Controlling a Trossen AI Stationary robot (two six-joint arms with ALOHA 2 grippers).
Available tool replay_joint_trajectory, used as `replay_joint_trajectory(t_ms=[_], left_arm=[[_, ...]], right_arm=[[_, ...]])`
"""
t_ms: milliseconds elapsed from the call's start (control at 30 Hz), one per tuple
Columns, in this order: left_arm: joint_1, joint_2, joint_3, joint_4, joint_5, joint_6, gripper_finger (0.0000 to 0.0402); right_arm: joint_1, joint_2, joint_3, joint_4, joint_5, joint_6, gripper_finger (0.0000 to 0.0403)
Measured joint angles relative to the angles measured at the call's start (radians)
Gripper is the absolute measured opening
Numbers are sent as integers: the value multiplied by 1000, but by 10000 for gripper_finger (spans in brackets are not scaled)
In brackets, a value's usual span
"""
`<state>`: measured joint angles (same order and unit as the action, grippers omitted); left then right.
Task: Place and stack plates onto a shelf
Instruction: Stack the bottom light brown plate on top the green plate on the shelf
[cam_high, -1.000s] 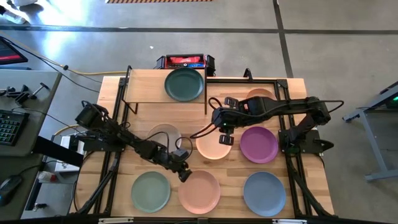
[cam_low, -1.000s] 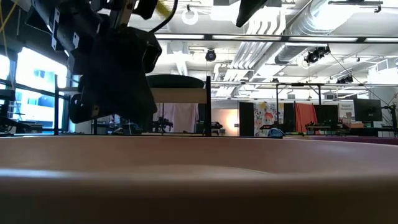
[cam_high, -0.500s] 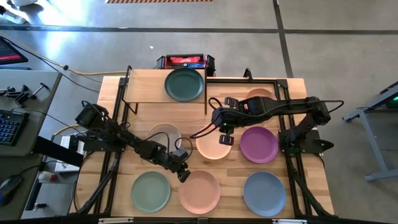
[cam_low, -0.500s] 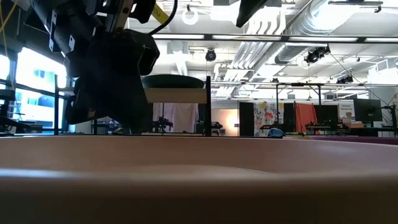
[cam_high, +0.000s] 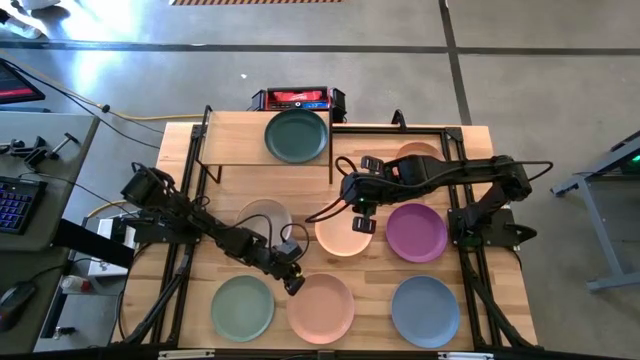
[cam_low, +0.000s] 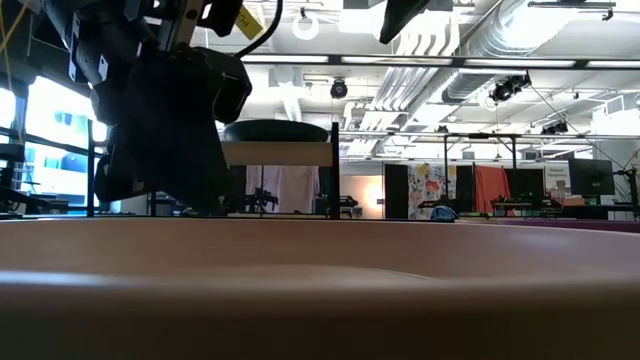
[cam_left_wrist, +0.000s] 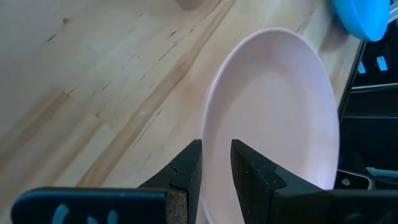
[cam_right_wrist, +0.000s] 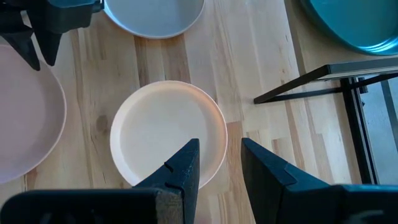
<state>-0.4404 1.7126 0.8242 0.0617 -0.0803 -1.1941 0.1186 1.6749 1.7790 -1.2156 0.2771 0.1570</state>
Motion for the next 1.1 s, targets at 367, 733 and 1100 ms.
replay_joint_trajectory(t_ms=[367, 733, 1100], left_arm=[[0, 0, 0, -18, -2, -10, 74], [0, 0, 0, -17, 16, -21, 74], [2, 0, 0, 1, 19, -2, 74]], right_arm=[[0, 0, 0, 0, 0, 0, 97], [0, 0, 0, 0, 0, 0, 97], [0, 0, 0, 1, 0, 0, 97]])
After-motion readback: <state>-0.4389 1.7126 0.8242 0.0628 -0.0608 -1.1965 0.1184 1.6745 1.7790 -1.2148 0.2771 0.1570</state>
